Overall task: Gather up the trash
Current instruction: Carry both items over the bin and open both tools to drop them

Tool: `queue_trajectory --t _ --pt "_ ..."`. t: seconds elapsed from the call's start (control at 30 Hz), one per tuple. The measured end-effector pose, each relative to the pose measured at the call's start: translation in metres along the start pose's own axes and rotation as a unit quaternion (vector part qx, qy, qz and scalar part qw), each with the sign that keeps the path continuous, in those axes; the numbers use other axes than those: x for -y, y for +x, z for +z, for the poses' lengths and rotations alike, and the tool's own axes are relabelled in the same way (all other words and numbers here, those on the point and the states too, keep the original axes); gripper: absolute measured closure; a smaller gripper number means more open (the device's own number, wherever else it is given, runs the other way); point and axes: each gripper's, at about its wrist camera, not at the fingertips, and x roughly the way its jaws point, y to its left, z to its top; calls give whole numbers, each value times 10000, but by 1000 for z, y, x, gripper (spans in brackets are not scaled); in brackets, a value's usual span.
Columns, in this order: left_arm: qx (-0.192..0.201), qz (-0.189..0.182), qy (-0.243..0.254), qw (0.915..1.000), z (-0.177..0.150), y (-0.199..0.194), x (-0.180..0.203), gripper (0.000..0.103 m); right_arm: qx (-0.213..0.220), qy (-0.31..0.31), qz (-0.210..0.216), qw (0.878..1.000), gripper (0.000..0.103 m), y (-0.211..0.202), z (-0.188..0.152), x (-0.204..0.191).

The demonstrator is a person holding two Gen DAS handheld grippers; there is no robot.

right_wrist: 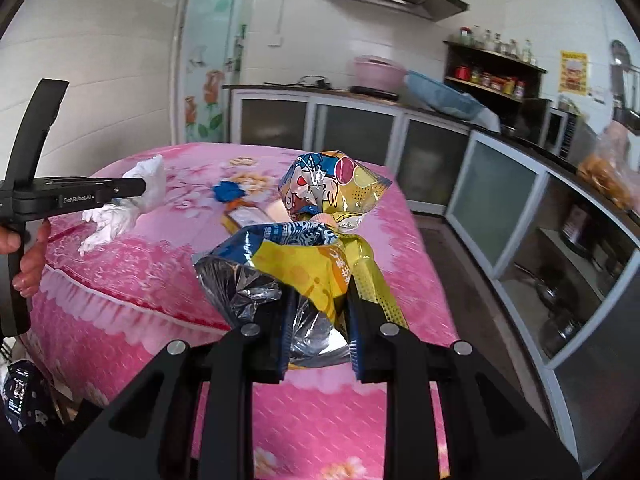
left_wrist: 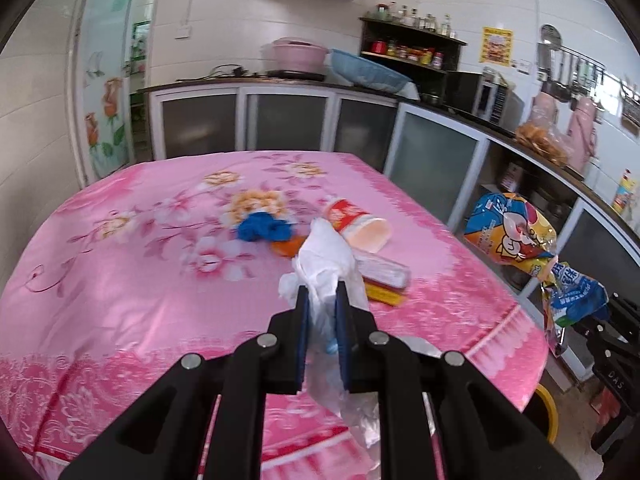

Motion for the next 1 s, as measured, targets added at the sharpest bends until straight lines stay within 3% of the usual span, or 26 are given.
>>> queue_trajectory --t 0.23,0.47,0.73,1.0 --pt "-38 -616 356 9975 -4 11 68 91 43 320 -533 9981 81 -38 -30 47" --pt "-148 -1423 925 9854 -17 24 160 91 -79 782 -1181 9899 81 -74 -73 97" --pt "-361 -2329 1572 9590 -45 40 270 91 -462 1353 -1961 9701 81 -119 -144 154" --pt "-729 -2891 2205 9287 -86 53 364 91 -949 1855 -2425 9475 81 -139 -210 194"
